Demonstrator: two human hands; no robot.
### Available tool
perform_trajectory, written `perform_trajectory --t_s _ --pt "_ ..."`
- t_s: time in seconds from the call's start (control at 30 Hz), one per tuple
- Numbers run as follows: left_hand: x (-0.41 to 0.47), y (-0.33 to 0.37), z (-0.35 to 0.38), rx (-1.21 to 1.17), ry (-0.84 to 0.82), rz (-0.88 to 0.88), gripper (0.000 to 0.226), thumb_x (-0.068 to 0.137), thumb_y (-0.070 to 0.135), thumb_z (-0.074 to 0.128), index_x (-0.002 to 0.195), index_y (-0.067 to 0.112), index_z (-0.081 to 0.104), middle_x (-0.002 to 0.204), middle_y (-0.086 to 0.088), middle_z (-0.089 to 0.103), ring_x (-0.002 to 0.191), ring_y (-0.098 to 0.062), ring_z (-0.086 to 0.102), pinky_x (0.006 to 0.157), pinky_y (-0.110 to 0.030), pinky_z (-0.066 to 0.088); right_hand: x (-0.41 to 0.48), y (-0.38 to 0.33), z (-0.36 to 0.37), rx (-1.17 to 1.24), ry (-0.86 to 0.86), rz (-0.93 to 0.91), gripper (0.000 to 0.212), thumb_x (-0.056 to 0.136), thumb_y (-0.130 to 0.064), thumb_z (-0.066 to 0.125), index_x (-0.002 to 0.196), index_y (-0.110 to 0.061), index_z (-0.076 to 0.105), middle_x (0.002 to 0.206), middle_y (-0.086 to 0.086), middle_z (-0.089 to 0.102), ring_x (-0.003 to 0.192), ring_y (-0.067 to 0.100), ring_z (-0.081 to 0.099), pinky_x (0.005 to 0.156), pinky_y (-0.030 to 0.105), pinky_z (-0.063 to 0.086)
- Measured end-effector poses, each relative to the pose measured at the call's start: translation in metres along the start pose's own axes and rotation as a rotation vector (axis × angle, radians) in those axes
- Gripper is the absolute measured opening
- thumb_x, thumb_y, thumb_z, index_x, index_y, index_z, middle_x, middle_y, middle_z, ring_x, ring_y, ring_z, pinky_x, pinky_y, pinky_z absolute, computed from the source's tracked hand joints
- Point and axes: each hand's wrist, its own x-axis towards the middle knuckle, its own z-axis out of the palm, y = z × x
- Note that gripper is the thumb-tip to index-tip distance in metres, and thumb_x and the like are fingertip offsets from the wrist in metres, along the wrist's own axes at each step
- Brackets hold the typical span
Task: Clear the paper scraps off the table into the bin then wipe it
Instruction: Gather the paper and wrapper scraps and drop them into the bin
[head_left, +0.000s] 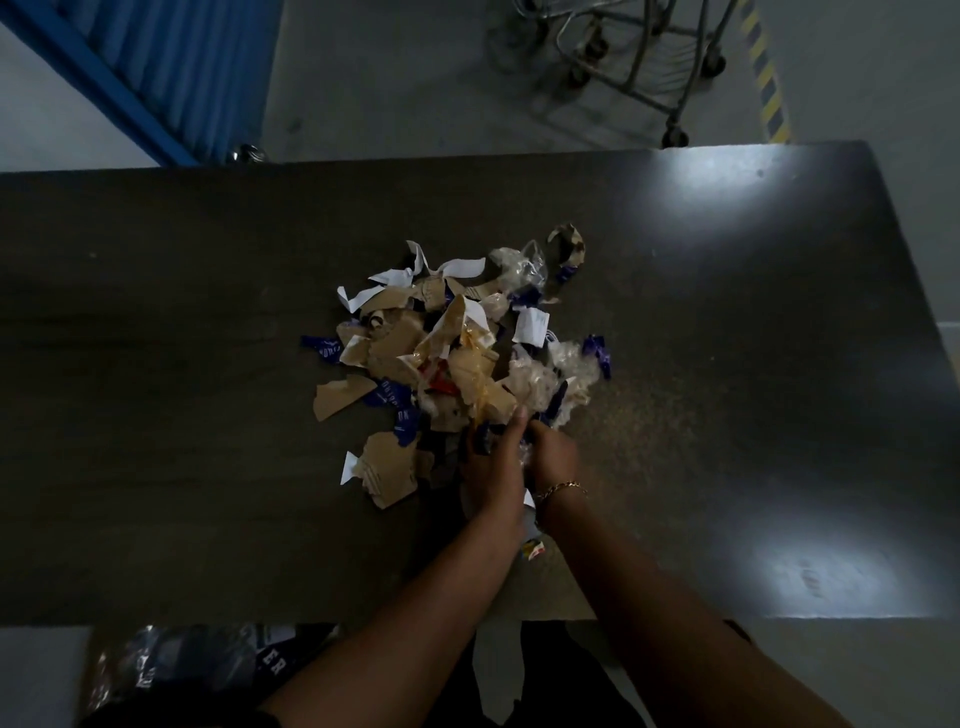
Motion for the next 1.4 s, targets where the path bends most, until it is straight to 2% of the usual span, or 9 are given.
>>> perform_trajectory --t_s 0.17,0.27,0.47,0.7,0.87,1.03,1.13,1.3,1.4 --pt "0.008 -0.004 0.001 -0.029 0.004 -0.082 0.095 0.048 0.077 0.079 0.133 0.038 0.061 0.130 0.003 0.062 0.107 -0.016 0.065 0.087 -0.040 0.057 -0.003 0.000 0.006 -0.022 0.000 -0.024 0.025 0.101 -0.014 0.046 0.088 -0.004 0.065 0.085 0.009 0.065 0.075 0.016 0.058 0.050 0.014 0.046" --pt "0.027 -0.025 0.007 0.000 0.024 -0.075 0.090 0.040 0.078 0.078 0.121 0.041 0.068 0.123 0.001 0.067 0.102 -0.018 0.069 0.084 -0.044 0.061 -0.003 0.006 0.009 0.084 0.038 -0.052 0.043 0.096 -0.028 0.048 0.119 0.007 0.058 0.104 0.016 0.064 0.086 0.020 0.061 0.054 0.023 0.049" --pt "0.004 0.001 0.003 -0.006 -0.052 -0.137 0.035 0.084 0.030 0.079 0.115 0.013 0.073 0.109 -0.006 0.074 0.090 -0.017 0.070 0.080 -0.035 0.061 -0.007 0.004 0.014 0.181 0.076 -0.050 0.078 0.087 -0.075 0.048 0.131 -0.011 0.053 0.123 0.011 0.067 0.109 0.024 0.067 0.080 0.036 0.054" --pt "0.016 0.006 0.003 -0.012 0.017 -0.122 0.017 0.087 0.026 0.076 0.086 0.030 0.060 0.089 0.003 0.065 0.085 -0.021 0.067 0.090 -0.045 0.059 -0.010 -0.013 0.007 0.383 0.341 -0.067 0.032 0.104 -0.041 0.050 0.124 -0.017 0.041 0.115 0.004 0.054 0.090 0.011 0.055 0.071 0.030 0.044" --pt "0.016 0.006 -0.003 0.000 0.011 -0.106 0.042 0.088 0.022 0.076 0.128 0.012 0.064 0.105 -0.006 0.068 0.099 -0.027 0.066 0.083 -0.037 0.055 0.013 -0.044 -0.018 -0.259 0.563 -0.458 0.081 0.083 -0.068 0.064 0.142 -0.018 0.040 0.148 0.009 0.035 0.130 0.027 0.042 0.101 0.046 0.044" --pt "0.020 0.002 -0.006 0.162 -0.002 -0.066 0.047 0.089 0.028 0.073 0.132 0.014 0.064 0.125 -0.010 0.067 0.113 -0.028 0.064 0.084 -0.037 0.052 0.048 -0.085 -0.015 -0.753 0.147 -0.363 0.120 0.062 -0.090 0.064 0.157 -0.026 0.027 0.168 0.006 0.015 0.150 0.036 0.022 0.116 0.063 0.031" --pt "0.015 0.006 -0.008 0.142 -0.028 -0.093 0.052 0.083 0.032 0.076 0.131 0.014 0.065 0.125 -0.009 0.068 0.114 -0.029 0.064 0.093 -0.041 0.055 0.059 -0.082 -0.013 -0.878 0.038 -0.269 0.101 0.073 -0.073 0.072 0.153 -0.023 0.035 0.159 0.012 0.031 0.143 0.038 0.033 0.113 0.058 0.038" --pt "0.021 0.006 -0.013 -0.120 -0.188 -0.119 0.077 0.051 0.036 0.085 0.123 0.014 0.072 0.114 -0.013 0.076 0.104 -0.034 0.073 0.093 -0.050 0.060 0.047 -0.058 -0.023 -0.543 0.073 -0.200 0.060 0.074 -0.061 0.068 0.123 -0.028 0.059 0.131 0.010 0.057 0.114 0.030 0.058 0.098 0.054 0.053" --pt "0.018 0.010 -0.013 -0.371 -0.322 -0.128 0.075 0.062 0.027 0.087 0.132 0.012 0.068 0.128 -0.020 0.070 0.116 -0.039 0.069 0.094 -0.051 0.058 0.036 -0.038 -0.031 -0.332 0.005 -0.141 0.025 0.096 -0.038 0.063 0.113 -0.020 0.067 0.116 0.008 0.068 0.098 0.021 0.066 0.092 0.041 0.058"
